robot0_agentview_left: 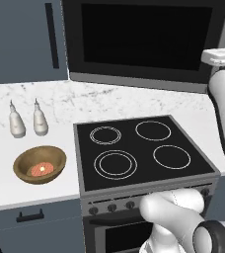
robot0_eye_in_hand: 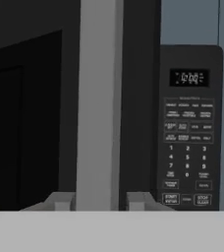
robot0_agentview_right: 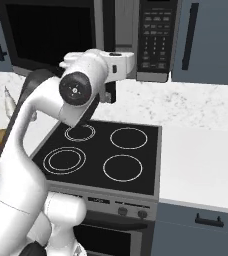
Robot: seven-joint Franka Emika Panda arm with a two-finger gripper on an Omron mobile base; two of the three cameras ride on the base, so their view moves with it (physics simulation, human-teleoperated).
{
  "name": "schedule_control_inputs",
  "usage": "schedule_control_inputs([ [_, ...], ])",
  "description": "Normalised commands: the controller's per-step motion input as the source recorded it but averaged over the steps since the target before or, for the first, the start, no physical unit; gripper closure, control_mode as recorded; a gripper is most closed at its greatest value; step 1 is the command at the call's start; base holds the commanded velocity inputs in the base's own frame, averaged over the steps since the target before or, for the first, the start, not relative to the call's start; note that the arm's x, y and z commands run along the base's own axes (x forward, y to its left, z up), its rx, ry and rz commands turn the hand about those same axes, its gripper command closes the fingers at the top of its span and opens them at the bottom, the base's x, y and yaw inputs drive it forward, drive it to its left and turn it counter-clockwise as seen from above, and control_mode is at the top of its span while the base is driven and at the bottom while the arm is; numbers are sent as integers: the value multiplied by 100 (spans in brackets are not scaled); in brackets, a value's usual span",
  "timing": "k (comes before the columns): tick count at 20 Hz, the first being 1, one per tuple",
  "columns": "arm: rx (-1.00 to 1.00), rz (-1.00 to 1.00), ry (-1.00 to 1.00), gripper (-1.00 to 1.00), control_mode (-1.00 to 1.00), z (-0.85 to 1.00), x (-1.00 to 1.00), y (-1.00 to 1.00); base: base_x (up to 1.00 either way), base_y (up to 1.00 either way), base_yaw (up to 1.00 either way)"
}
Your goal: Open the microwave, place the bowl with waffle inside the microwave, then close the microwave door and turn it on.
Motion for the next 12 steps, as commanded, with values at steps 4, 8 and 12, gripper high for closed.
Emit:
schedule_control_inputs([
  [4,-4,0,0,100,-100,0,-100,18,0,0,0],
  [8,-5,0,0,100,-100,0,-100,22,0,0,0],
  [12,-8,0,-1,100,-100,0,-95,32,0,0,0],
])
